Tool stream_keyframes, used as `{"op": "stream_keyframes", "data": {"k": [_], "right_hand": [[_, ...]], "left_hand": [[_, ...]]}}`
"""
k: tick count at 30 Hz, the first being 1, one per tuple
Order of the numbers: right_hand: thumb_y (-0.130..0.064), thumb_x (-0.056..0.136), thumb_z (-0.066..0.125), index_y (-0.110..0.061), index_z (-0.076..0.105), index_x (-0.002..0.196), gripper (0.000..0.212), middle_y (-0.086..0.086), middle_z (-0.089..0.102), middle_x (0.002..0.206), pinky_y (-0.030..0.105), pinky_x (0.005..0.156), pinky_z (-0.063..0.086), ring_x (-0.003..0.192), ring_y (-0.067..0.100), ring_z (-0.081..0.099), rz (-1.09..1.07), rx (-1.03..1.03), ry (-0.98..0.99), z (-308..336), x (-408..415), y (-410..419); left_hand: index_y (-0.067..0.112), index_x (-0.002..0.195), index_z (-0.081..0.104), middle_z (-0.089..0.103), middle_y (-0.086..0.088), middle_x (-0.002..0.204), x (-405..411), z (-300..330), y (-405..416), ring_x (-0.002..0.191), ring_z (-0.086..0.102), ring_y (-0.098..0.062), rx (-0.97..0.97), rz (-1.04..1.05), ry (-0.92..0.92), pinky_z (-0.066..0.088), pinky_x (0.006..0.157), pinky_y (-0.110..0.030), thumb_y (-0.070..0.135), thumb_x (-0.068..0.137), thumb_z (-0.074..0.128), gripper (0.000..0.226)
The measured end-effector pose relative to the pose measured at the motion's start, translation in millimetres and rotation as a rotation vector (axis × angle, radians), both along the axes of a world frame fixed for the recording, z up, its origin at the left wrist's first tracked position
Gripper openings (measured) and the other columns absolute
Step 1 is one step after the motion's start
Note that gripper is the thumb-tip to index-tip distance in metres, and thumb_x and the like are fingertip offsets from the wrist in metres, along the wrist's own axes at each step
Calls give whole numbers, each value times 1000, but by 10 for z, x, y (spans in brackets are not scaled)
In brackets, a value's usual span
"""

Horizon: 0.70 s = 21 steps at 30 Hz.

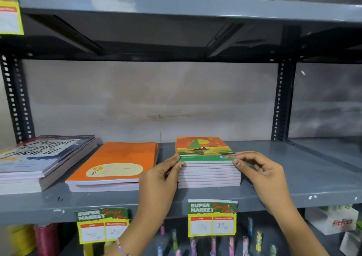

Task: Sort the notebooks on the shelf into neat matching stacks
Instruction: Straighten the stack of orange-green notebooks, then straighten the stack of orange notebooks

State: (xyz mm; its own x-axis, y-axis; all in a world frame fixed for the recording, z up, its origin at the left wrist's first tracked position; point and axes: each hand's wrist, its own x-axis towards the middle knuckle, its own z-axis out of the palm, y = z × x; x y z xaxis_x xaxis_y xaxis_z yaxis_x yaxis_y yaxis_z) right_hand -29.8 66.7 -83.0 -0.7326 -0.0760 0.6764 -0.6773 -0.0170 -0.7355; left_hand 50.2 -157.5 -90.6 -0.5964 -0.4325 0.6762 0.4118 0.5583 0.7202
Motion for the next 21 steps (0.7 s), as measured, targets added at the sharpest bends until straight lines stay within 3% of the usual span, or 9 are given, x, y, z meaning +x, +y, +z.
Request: {"op": "stream_keyframes", "data": {"k": [3, 5, 9, 11, 14, 16, 18, 21], "right_hand": [[-13, 77, 72, -19, 74, 83, 9, 2, 74, 96, 14, 87, 50, 100, 13, 67, -1, 1, 39, 23, 101, -67], [0, 84, 66, -19, 71, 90, 21, 3, 69, 102, 11, 88, 47, 100, 6, 65, -94, -36, 157, 30, 236, -114], [-10, 89, 62, -9, 67, 96, 9, 8, 66, 102, 33, 93, 48, 101, 22, 64, -238, -91, 435, -27, 659, -399], [-21, 87, 62, -15, 69, 94, 12, -2, 69, 99, 27, 90, 48, 98, 15, 65, -133, -5, 448, -46, 868, -738], [-35, 87, 65, -30, 68, 104, 18, -21, 65, 110, 13, 92, 43, 107, 0, 60, 24, 303, 327, -13, 986, -1359], [-41, 85, 66, -33, 63, 117, 33, -21, 59, 125, 11, 98, 37, 116, -3, 53, 75, 465, 201, -2, 891, -1667], [-44, 82, 69, -33, 60, 123, 44, -17, 60, 125, 9, 91, 39, 112, 2, 56, 45, 538, 117, 2, 788, -1818], [-50, 74, 74, -31, 63, 121, 51, -13, 70, 106, 4, 71, 41, 88, 1, 62, 2, 514, 20, -8, 740, -1859]], "left_hand": [[18, 118, 68, 59, 30, 110, 176, 57, 21, 91, 50, 33, -47, -15, 16, 46, 95, -12, 20, 86, 67, 32], [23, 122, 64, 52, 37, 112, 384, 80, -30, 103, 50, 29, -119, -12, 90, 42, 97, -8, 27, 86, 66, 36], [30, 114, 67, 60, 27, 120, 834, 177, -682, 120, 52, 10, -278, 172, 226, 40, 100, -9, 35, 82, 70, 33], [27, 116, 69, 58, 34, 120, 996, 250, -1143, 121, 48, 16, -325, 247, 91, 40, 97, -8, 39, 77, 71, 41], [27, 123, 65, 59, 18, 131, 1104, 307, -1636, 120, 47, 7, -340, 316, -225, 37, 93, -13, 54, 62, 69, 67], [33, 121, 65, 68, 14, 117, 1116, 266, -1797, 110, 57, 1, -293, 269, -348, 41, 82, -9, 67, 52, 71, 76], [46, 113, 62, 70, 24, 89, 1115, 200, -1871, 88, 62, 13, -243, 230, -376, 44, 71, 0, 76, 46, 71, 73], [47, 103, 63, 64, 39, 62, 1081, 133, -1939, 77, 56, 29, -156, 208, -334, 43, 66, 4, 58, 51, 78, 55]]}}
